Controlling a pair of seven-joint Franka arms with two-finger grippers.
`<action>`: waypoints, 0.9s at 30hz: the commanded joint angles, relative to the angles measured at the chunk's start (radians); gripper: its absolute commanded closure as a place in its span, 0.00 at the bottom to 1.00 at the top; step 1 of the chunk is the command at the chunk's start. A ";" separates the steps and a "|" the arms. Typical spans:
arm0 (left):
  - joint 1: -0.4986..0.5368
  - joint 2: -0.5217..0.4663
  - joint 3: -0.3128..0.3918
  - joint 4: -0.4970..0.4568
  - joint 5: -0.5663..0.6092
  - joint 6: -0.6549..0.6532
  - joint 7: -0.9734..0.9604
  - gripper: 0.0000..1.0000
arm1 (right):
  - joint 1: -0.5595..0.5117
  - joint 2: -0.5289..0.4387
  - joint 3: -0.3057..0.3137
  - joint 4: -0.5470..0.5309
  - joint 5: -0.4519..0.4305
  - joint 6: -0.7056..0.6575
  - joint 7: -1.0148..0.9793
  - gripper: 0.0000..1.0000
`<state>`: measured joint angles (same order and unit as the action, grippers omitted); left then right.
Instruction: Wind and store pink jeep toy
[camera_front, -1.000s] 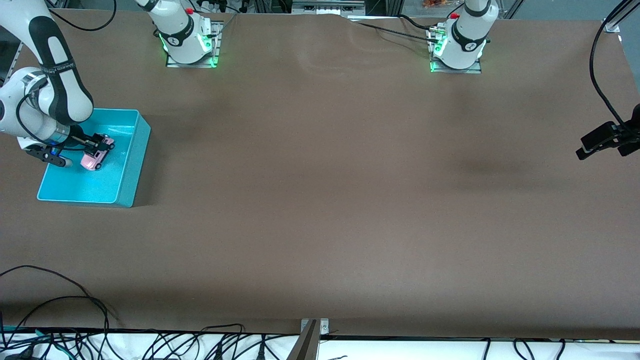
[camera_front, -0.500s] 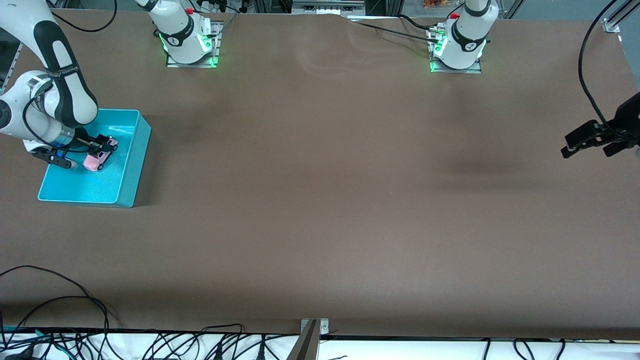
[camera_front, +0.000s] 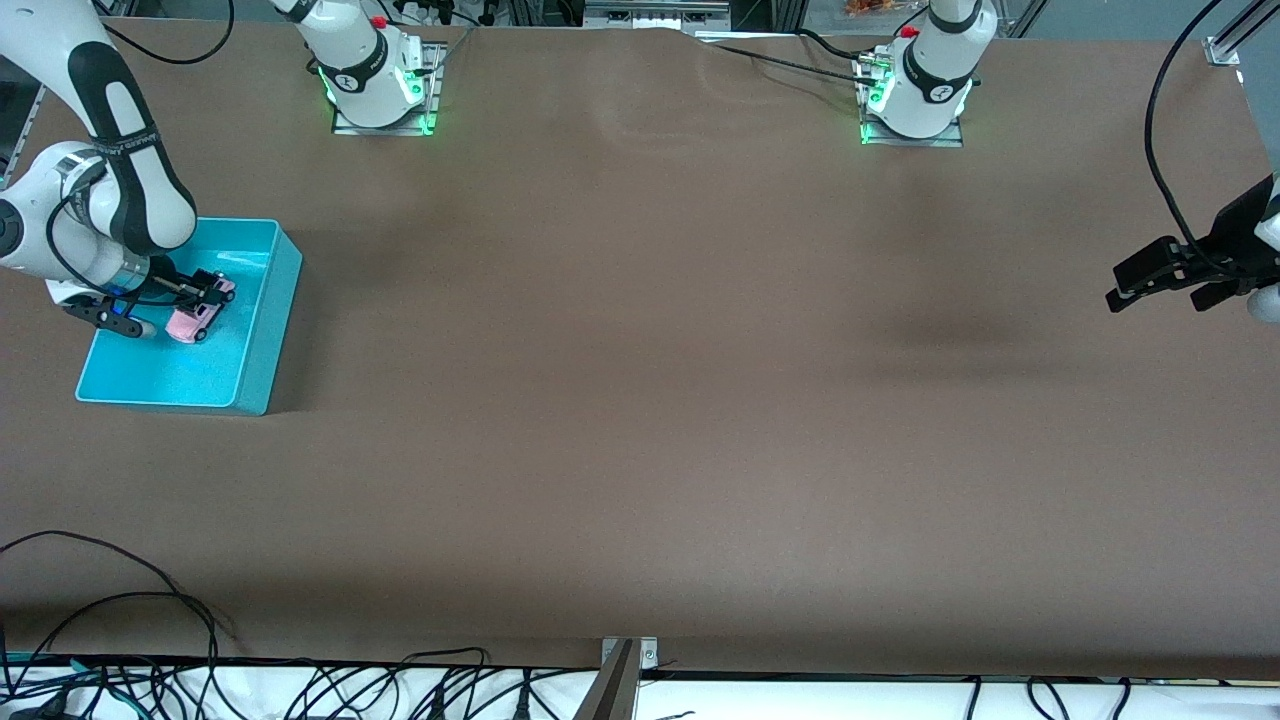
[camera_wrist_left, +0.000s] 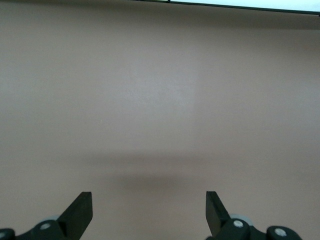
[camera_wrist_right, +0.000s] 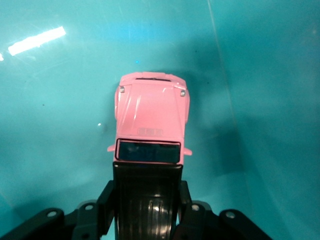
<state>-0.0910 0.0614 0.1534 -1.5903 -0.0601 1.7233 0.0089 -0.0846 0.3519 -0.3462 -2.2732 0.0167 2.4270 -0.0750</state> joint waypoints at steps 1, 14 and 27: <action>0.002 0.000 0.006 0.016 -0.007 -0.022 0.025 0.00 | -0.009 0.025 0.021 0.001 0.005 0.023 0.015 0.08; -0.016 0.001 -0.028 0.016 0.105 -0.037 0.014 0.00 | -0.009 -0.002 0.041 0.003 0.005 0.003 0.015 0.00; -0.015 -0.003 -0.028 0.015 0.089 -0.129 0.016 0.00 | -0.009 -0.096 0.041 0.050 0.005 -0.152 0.012 0.00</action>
<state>-0.1014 0.0614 0.1218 -1.5903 0.0149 1.6480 0.0119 -0.0843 0.3151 -0.3134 -2.2363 0.0168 2.3558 -0.0680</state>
